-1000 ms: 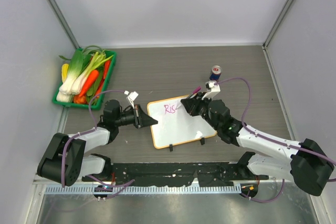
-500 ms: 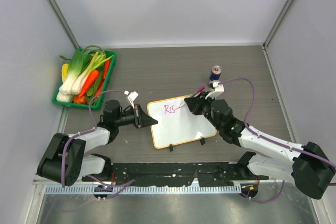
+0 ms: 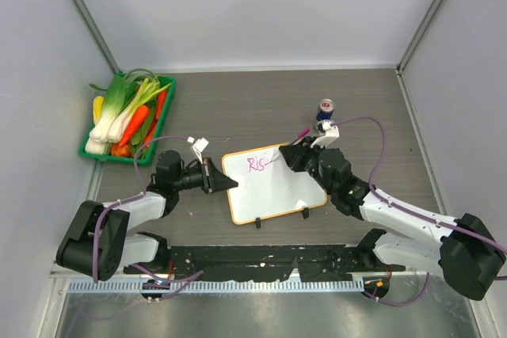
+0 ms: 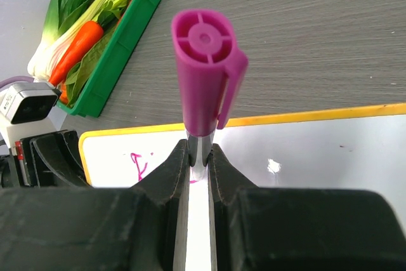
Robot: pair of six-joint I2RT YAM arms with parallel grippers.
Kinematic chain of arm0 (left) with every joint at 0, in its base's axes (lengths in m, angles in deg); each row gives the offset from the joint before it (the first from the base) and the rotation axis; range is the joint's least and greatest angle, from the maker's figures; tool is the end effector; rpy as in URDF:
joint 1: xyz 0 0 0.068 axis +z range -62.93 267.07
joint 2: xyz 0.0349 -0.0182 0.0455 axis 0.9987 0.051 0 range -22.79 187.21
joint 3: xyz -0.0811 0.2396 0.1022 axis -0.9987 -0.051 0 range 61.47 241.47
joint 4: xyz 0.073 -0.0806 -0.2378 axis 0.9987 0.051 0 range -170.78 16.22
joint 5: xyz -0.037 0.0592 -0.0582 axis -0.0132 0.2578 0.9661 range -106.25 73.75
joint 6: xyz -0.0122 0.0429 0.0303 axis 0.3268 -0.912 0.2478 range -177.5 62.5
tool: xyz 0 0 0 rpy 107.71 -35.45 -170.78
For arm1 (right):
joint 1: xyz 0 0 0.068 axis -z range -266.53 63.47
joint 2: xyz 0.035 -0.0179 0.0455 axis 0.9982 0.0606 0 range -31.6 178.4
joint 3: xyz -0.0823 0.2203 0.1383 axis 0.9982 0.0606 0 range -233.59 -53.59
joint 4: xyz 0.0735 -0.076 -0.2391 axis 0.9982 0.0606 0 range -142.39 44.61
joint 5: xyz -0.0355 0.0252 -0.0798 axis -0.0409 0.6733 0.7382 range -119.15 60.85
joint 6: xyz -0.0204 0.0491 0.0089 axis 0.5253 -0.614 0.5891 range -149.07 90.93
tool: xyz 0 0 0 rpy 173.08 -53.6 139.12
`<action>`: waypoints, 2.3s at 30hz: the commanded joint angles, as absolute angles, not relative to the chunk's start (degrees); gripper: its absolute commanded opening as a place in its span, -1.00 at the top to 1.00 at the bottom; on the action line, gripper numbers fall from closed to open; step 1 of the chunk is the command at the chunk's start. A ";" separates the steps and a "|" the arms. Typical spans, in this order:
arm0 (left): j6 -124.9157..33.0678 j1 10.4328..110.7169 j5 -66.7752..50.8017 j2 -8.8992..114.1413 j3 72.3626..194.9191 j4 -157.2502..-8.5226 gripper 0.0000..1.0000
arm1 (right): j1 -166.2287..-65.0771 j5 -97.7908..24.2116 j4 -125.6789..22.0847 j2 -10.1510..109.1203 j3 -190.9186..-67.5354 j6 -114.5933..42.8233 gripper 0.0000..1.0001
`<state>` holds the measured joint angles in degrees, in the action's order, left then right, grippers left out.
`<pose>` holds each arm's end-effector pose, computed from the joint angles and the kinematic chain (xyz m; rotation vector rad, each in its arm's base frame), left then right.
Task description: Write a sentence on the whiteboard
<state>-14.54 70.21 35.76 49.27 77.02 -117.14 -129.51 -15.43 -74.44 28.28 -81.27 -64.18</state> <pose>0.1965 -0.0889 0.1604 0.2110 2.0908 -1.5338 0.1768 0.1530 0.2429 0.0572 1.8085 0.7809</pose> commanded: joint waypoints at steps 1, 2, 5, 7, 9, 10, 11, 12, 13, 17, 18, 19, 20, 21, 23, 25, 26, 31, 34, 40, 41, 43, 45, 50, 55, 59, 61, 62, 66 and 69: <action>-18.66 70.29 30.68 49.99 77.29 -114.09 1.00 | -128.98 -14.65 -75.94 29.49 -82.95 -65.10 0.97; -18.66 70.29 30.69 49.99 77.29 -114.09 1.00 | -128.98 -14.91 -76.47 29.57 -82.86 -65.11 0.98; -18.66 70.20 30.69 49.99 77.29 -114.09 1.00 | -128.98 -14.82 -76.74 29.84 -83.04 -65.28 0.97; -18.66 70.11 30.69 49.99 77.29 -114.09 1.00 | -128.89 -14.82 -76.74 30.01 -83.21 -65.46 0.98; -18.66 70.20 30.69 49.90 77.29 -114.09 1.00 | -128.98 -15.09 -76.91 30.28 -83.39 -65.37 0.98; -18.66 70.29 30.69 49.90 77.29 -114.09 1.00 | -128.98 -15.09 -76.83 30.28 -83.47 -65.37 0.97; -18.66 70.29 30.69 49.90 77.20 -114.01 1.00 | -128.98 -15.09 -76.91 30.37 -83.48 -65.63 0.98; -18.66 70.29 30.77 49.81 77.20 -114.01 1.00 | -128.98 -15.17 -77.00 30.28 -83.48 -65.63 0.98; -18.66 70.29 30.77 49.99 77.29 -114.09 1.00 | -128.89 -15.26 -77.00 30.37 -83.56 -65.72 0.98; -18.66 70.11 30.69 49.90 77.29 -114.09 1.00 | -128.98 -15.44 -77.35 30.81 -83.74 -65.72 0.98; -18.66 70.29 30.69 49.90 77.29 -114.01 1.00 | -128.98 -15.79 -77.27 31.15 -83.83 -65.72 0.98; -18.66 70.29 30.77 49.99 77.29 -114.01 1.00 | -128.98 -16.22 -77.27 31.24 -84.00 -65.81 0.98; -18.66 70.29 30.77 49.81 77.29 -114.01 1.00 | -128.98 -16.49 -77.27 31.51 -84.09 -65.55 0.98; -18.66 70.20 30.77 49.73 77.29 -113.92 1.00 | -128.98 -17.01 -77.18 31.68 -84.09 -65.72 0.98; -18.66 70.29 30.69 49.64 77.20 -113.92 1.00 | -128.98 -17.72 -77.27 31.95 -83.92 -65.63 0.98; -18.74 70.20 30.69 49.64 77.12 -113.92 1.00 | -128.89 -18.16 -76.92 32.04 -83.74 -65.63 0.97; -18.74 70.20 30.77 49.55 77.20 -113.92 1.00 | -128.98 -18.34 -76.57 32.04 -83.65 -65.63 0.98; -18.66 70.20 30.69 49.64 77.12 -113.92 1.00 | -128.98 -19.39 -76.12 31.69 -82.69 -65.55 0.98; -18.66 70.29 30.69 49.72 77.20 -113.92 1.00 | -128.98 -20.01 -75.60 31.60 -82.33 -65.55 0.98; -18.74 70.20 30.69 49.46 77.20 -113.74 1.00 | -128.98 -20.71 -74.19 31.77 -81.98 -65.28 0.98; -18.74 70.20 30.69 49.46 77.12 -113.74 1.00 | -128.98 -20.89 -74.10 31.51 -81.89 -65.02 0.98; -18.74 70.20 30.69 49.37 77.12 -113.74 1.00 | -128.98 -20.62 -73.84 31.33 -81.54 -65.02 0.98; -18.74 70.20 30.60 49.46 77.20 -113.74 1.00 | -128.98 -20.54 -73.49 30.90 -81.28 -64.67 0.98; -18.83 70.20 30.69 49.55 77.20 -113.83 1.00 | -128.98 -20.27 -72.52 30.46 -81.28 -63.88 0.97; -18.74 70.20 30.69 49.55 77.20 -113.83 1.00 | -128.98 -20.18 -71.64 30.02 -81.10 -62.91 0.98; -18.74 70.11 30.60 49.72 77.20 -113.83 1.00 | -128.98 -19.04 -70.68 29.49 -80.75 -62.91 0.98; -18.74 70.20 30.60 49.72 77.20 -113.83 1.00 | -128.98 -18.43 -70.67 29.05 -80.58 -63.00 0.98; -18.83 70.20 30.68 49.72 77.20 -113.74 1.00 | -128.98 -18.25 -70.67 28.87 -80.58 -62.91 0.97; -18.74 70.29 30.60 49.90 77.20 -113.83 1.00 | -128.98 -17.20 -69.88 28.35 -81.10 -62.47 0.98; -18.74 70.29 30.69 49.81 77.29 -113.83 1.00 | -128.98 -16.41 -69.88 27.91 -81.19 -62.38 0.97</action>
<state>-14.54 70.19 35.74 49.27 77.02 -116.99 -129.16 -20.42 -72.53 28.89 -81.49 -65.01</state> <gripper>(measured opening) 0.083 0.171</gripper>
